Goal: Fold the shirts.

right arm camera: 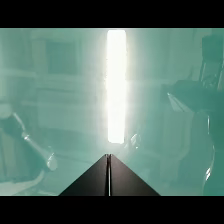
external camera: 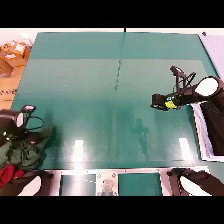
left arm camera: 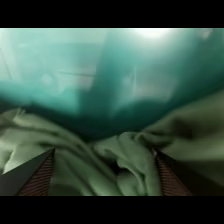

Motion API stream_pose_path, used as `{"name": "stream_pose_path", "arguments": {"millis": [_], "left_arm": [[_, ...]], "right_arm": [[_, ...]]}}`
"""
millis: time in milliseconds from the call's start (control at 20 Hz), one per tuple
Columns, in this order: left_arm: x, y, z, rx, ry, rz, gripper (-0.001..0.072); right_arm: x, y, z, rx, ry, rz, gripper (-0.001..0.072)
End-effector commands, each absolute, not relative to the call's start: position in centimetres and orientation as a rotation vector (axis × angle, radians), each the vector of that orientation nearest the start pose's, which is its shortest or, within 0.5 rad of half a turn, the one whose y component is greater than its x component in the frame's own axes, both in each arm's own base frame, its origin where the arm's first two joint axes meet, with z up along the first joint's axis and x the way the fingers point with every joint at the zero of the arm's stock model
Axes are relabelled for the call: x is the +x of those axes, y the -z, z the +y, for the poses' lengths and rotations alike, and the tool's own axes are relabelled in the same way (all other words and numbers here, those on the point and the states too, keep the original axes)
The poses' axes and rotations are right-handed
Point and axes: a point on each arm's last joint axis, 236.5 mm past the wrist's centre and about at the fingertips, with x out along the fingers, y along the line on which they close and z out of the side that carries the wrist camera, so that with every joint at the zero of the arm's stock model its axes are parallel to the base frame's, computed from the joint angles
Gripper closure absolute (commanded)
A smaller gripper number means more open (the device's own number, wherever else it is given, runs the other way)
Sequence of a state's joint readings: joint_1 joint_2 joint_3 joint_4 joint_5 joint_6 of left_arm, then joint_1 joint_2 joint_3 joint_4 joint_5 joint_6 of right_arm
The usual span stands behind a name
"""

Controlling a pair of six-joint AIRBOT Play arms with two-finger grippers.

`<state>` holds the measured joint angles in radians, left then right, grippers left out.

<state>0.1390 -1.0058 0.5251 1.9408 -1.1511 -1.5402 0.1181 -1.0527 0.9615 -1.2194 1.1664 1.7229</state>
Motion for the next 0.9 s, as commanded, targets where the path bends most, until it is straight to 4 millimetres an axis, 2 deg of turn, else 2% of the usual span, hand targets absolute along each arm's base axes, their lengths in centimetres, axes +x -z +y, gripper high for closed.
{"name": "stream_pose_path", "arguments": {"millis": [0,100,150,200,300,400,500,600,650,750,850], "left_arm": [[17.6,11.7,11.8,0.280,-0.219,1.625,0.0132],[16.4,11.8,12.1,0.269,-0.226,1.667,0.0534],[15.6,11.6,12.1,0.295,-0.197,1.712,0.0685],[15.3,11.1,12.0,0.297,-0.186,1.738,0.0687],[16.6,9.1,12.0,0.259,-0.206,1.729,0.0689],[19.8,5.8,11.0,0.228,-0.191,1.664,0.0689],[24.3,1.4,8.0,0.249,-0.102,1.547,0.0690],[28.8,-3.7,2.8,0.311,0.029,1.383,0.0690],[30.4,-6.3,-0.8,0.336,0.113,1.295,0.0690],[32.3,-10.9,-7.6,0.392,0.262,1.118,0.0690],[33.2,-14.4,-14.0,0.419,0.392,0.941,0.0690]], "right_arm": [[31.6,-3.0,11.3,0.379,-0.198,1.289,0.0689],[31.6,-3.0,11.3,0.379,-0.198,1.289,0.0690],[31.6,-3.0,11.3,0.379,-0.198,1.288,0.0690],[31.6,-3.0,11.3,0.379,-0.198,1.288,0.0689],[31.6,-3.0,11.3,0.379,-0.198,1.289,0.0689],[31.6,-3.0,11.3,0.379,-0.198,1.289,0.0690],[31.6,-3.0,11.3,0.379,-0.198,1.288,0.0689],[31.6,-3.0,11.3,0.379,-0.198,1.289,0.0689],[31.6,-3.0,11.3,0.379,-0.198,1.289,0.0690],[31.6,-3.0,11.3,0.379,-0.198,1.288,0.0690],[31.6,-3.0,11.3,0.379,-0.198,1.288,0.0690]]}}
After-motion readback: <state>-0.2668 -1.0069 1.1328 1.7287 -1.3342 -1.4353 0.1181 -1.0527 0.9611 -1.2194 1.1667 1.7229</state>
